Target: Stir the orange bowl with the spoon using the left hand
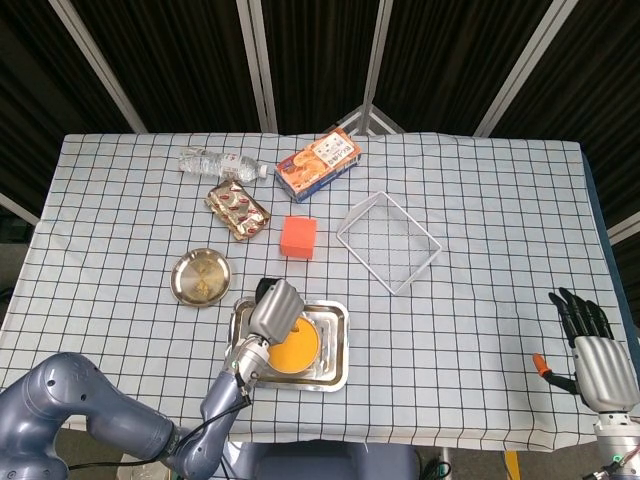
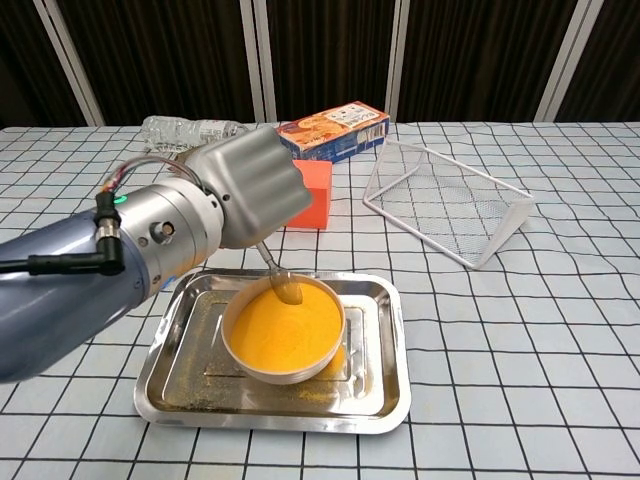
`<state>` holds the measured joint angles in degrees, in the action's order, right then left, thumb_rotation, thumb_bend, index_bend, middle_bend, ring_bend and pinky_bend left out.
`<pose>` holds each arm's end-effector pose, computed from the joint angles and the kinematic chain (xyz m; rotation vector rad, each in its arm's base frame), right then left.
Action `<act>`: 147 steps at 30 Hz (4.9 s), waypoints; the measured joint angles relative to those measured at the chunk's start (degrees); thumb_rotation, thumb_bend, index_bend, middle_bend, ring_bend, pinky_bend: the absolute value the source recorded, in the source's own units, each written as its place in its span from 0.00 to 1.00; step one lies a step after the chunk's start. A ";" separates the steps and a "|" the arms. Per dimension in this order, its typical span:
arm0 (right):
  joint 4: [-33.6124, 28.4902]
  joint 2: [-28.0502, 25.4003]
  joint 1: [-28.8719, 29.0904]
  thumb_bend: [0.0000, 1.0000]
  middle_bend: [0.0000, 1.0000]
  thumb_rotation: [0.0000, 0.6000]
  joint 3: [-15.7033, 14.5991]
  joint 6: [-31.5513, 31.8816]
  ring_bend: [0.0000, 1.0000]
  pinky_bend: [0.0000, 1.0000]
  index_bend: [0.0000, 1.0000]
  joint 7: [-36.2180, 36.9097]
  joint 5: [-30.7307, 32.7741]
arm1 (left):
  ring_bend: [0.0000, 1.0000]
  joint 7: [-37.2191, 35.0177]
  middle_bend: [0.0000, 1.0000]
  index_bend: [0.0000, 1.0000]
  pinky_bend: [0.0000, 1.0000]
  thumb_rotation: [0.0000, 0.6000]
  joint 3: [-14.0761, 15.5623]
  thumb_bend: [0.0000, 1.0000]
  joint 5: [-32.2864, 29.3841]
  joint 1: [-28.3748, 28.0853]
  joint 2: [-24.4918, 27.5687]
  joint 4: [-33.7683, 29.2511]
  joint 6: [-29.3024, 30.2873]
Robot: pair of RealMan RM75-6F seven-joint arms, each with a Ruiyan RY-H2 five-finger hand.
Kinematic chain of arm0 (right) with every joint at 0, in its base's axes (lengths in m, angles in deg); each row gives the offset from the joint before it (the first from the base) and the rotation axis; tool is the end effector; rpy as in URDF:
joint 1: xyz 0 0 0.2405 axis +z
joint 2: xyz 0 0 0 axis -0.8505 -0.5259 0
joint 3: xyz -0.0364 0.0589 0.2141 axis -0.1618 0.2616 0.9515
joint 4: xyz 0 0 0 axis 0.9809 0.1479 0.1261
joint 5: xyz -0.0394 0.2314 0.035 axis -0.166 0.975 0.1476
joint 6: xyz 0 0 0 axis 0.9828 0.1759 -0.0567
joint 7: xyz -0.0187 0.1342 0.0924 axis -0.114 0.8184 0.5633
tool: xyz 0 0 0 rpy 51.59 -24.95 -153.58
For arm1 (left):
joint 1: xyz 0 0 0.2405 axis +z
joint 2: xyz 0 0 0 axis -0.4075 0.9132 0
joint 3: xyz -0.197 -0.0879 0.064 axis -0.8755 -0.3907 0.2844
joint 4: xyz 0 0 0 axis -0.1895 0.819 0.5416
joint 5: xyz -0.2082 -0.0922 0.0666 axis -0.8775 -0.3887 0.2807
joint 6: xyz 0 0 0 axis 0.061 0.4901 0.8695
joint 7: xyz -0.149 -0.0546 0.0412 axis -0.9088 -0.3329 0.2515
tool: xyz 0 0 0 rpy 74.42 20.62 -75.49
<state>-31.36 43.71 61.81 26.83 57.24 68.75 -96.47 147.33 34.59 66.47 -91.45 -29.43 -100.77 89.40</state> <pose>-0.2902 -0.1923 0.1203 1.3491 -1.0418 0.9591 -0.0041 0.2568 -0.0927 -1.9834 0.2095 -0.2478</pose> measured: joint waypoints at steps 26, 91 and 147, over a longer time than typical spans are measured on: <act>-0.14 0.18 -0.14 0.36 0.00 1.00 -0.04 0.19 0.00 0.00 0.00 -0.80 0.17 | 0.96 -1.64 1.00 0.86 1.00 1.00 6.31 0.83 7.56 3.94 4.03 -9.82 0.88; -0.67 -0.36 -0.13 0.36 0.00 1.00 -0.03 -0.52 0.00 0.00 0.00 0.16 0.91 | 0.96 -0.87 1.00 0.86 1.00 1.00 3.97 0.83 12.59 6.63 1.36 -5.37 -1.00; -0.85 -0.50 -0.10 0.36 0.00 1.00 -0.07 -0.86 0.00 0.00 0.00 0.09 1.12 | 0.96 -5.85 1.00 0.87 1.00 1.00 2.94 0.83 15.02 9.83 5.80 -9.20 -6.21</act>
<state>-32.21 43.21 61.70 26.76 56.37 68.83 -95.35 141.48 37.53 81.49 -81.61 -23.63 -109.97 83.19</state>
